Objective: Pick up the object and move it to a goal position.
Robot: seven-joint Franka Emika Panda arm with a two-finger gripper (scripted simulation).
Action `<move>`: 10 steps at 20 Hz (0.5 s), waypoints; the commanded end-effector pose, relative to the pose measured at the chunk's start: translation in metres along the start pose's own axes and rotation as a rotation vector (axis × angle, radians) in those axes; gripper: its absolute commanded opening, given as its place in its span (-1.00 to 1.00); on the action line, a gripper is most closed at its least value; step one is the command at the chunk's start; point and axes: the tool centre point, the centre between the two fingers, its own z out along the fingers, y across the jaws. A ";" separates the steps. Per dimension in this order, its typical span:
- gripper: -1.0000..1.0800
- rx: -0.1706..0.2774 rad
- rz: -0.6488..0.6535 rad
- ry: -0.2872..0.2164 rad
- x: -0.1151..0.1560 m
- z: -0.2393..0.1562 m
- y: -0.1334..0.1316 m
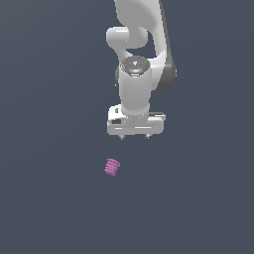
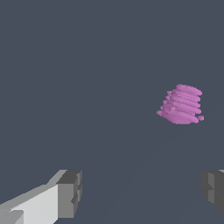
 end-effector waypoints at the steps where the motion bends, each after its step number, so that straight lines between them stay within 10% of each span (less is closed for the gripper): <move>1: 0.92 -0.002 0.030 -0.003 0.006 0.007 0.008; 10: 0.92 -0.024 0.198 -0.019 0.039 0.048 0.059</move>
